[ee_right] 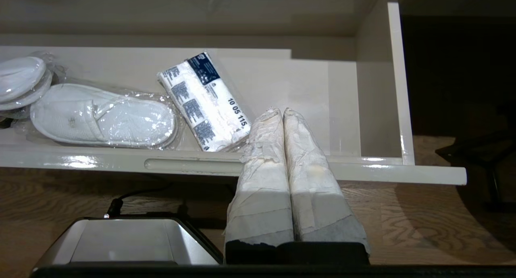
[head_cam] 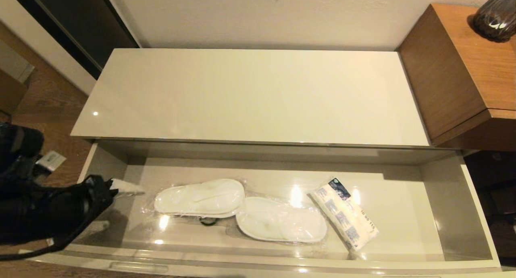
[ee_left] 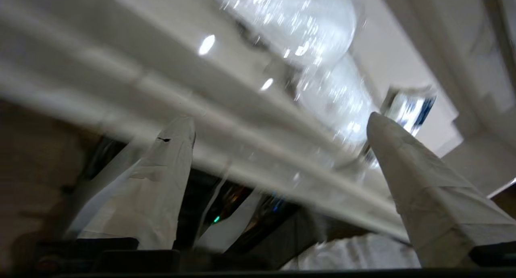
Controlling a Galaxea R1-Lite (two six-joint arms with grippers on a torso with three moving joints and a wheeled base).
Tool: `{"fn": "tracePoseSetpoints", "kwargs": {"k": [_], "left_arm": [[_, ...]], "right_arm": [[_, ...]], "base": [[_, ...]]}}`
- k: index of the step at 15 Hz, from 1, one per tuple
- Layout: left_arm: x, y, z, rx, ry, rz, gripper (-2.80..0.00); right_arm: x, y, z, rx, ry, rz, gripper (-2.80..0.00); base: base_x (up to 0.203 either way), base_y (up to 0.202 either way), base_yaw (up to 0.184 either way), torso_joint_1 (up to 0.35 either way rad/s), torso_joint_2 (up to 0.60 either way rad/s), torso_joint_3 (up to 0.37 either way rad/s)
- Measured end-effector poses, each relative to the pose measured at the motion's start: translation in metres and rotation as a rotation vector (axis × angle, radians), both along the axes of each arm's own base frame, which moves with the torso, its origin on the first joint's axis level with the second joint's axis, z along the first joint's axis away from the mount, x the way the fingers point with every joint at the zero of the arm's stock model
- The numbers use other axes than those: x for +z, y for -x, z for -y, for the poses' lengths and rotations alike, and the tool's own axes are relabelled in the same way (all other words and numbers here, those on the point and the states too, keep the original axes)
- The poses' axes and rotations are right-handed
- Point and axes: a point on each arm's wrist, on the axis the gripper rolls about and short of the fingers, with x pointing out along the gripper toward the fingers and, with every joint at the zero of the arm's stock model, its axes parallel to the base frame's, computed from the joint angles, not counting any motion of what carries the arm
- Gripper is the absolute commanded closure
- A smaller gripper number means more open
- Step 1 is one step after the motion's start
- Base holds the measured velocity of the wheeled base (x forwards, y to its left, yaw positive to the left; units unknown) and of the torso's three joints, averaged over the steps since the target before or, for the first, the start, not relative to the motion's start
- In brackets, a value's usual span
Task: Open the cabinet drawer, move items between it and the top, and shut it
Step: Put the disposable slippers in the drawer, then close the drawer
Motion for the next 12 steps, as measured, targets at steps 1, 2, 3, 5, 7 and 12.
{"fn": "tracePoseSetpoints", "kwargs": {"k": [1,2,3,5,7,12], "left_arm": [[0.003,0.017,-0.002,-0.007,-0.012,-0.016,-2.8],[0.004,0.028,-0.003,-0.01,-0.02,-0.029,-2.8],[0.005,0.036,-0.004,-0.012,-0.022,-0.021,-2.8],[0.002,0.047,-0.006,0.025,-0.059,-0.032,-2.8],[0.002,0.054,-0.008,0.041,-0.069,-0.022,0.0],[0.0,0.068,-0.01,0.062,-0.084,0.001,0.0]], "right_arm": [[0.0,0.0,0.0,-0.001,0.0,0.0,0.0],[0.0,0.0,0.0,-0.001,0.0,0.0,0.0],[0.0,0.0,0.0,-0.001,0.0,0.0,0.0],[0.0,0.0,0.0,-0.001,0.0,0.0,0.0],[0.0,0.0,0.0,-0.001,0.0,0.0,0.0],[0.0,0.0,0.0,-0.001,0.0,0.0,0.0]], "base": [[0.0,0.0,0.0,0.0,0.0,0.0],[0.0,0.0,0.0,0.0,0.0,0.0],[0.0,0.0,0.0,0.0,0.0,0.0],[0.0,0.0,0.0,0.0,0.0,0.0],[0.0,0.0,0.0,0.0,0.0,0.0],[0.0,0.0,0.0,0.0,0.0,0.0]]}}
